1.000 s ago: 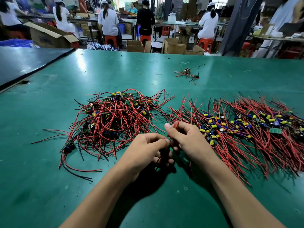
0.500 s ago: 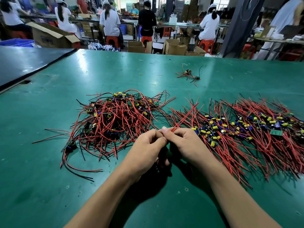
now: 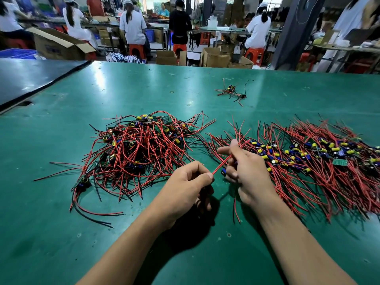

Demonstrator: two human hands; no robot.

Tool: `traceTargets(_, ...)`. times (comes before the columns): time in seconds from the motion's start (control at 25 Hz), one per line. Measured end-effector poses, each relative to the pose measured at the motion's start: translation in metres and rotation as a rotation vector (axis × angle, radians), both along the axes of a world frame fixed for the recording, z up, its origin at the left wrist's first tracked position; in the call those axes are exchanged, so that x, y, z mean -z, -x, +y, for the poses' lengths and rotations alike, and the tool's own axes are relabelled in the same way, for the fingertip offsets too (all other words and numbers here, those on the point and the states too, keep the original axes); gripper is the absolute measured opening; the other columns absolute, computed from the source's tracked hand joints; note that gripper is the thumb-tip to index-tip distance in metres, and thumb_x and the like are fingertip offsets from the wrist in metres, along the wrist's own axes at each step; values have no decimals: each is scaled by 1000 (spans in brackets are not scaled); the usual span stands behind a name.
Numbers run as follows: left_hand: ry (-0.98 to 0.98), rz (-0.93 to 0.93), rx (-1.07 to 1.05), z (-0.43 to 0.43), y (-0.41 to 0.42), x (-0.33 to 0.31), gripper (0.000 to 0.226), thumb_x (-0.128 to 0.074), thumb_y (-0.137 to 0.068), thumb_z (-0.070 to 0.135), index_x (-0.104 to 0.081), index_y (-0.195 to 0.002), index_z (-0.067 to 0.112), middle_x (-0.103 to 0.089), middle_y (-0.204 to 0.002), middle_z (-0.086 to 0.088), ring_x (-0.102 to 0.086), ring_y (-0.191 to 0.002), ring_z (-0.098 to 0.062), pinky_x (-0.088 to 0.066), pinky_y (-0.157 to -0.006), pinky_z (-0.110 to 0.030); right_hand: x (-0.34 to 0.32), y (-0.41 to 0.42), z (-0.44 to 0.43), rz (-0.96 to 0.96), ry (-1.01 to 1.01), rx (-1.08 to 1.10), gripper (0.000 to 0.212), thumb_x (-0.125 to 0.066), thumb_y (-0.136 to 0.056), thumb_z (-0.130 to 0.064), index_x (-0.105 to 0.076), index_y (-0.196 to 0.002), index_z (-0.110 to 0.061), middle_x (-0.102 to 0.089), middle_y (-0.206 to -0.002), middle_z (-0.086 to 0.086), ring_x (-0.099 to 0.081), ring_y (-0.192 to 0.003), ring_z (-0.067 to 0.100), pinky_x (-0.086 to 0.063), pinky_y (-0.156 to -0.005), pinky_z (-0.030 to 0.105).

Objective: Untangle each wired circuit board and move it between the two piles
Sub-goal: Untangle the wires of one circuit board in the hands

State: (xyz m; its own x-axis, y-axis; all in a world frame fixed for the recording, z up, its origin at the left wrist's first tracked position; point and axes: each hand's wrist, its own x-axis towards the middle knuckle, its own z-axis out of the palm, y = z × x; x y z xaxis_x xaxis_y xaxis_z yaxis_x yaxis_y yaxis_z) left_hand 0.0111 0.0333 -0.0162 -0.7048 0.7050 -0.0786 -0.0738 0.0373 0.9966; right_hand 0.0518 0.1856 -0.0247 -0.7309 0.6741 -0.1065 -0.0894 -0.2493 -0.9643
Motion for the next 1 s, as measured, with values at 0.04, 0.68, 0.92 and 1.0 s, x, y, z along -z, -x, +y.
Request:
traceTargets(0.04, -5, 11, 6, -1, 1, 0, 13, -55, -96, 8, -55, -84, 5, -58, -57, -1, -54, -43, -24, -40, -47, -27, -4, 0, 2, 51, 249, -53, 54, -49, -105, -38, -74, -66, -10, -37, -52, -6, -26, -33, 6, -21, -34, 18)
traceTargets(0.68, 7, -42, 70, -11, 8, 3, 17, -55, -95, 9, -56, -78, 9, -60, -56, -7, -54, -42, -23, -38, -44, -25, 4, -4, 4, 4, -332, -90, 12, -72, -92, -17, -76, -86, -8, -50, -44, -15, -40, -38, -1, -30, -43, 9)
traceTargets(0.92, 32, -33, 114, -7, 4, 2, 14, -58, -95, 14, -59, -82, 9, -67, -67, -10, -57, -45, -22, -37, -47, -27, 11, -7, 25, -78, -612, 177, 33, -65, -97, -40, -75, -77, -15, -50, -46, -7, -42, -42, 12, -34, -48, 24)
traceTargets(1.0, -7, -89, 72, -8, 6, 1, 12, -62, -94, 18, -61, -87, 7, -71, -76, -14, -62, -50, -22, -44, -46, -27, 8, -6, 28, -4, -380, 141, 38, -60, -98, -45, -75, -80, -16, -53, -54, -6, -42, -38, 12, -33, -42, 22)
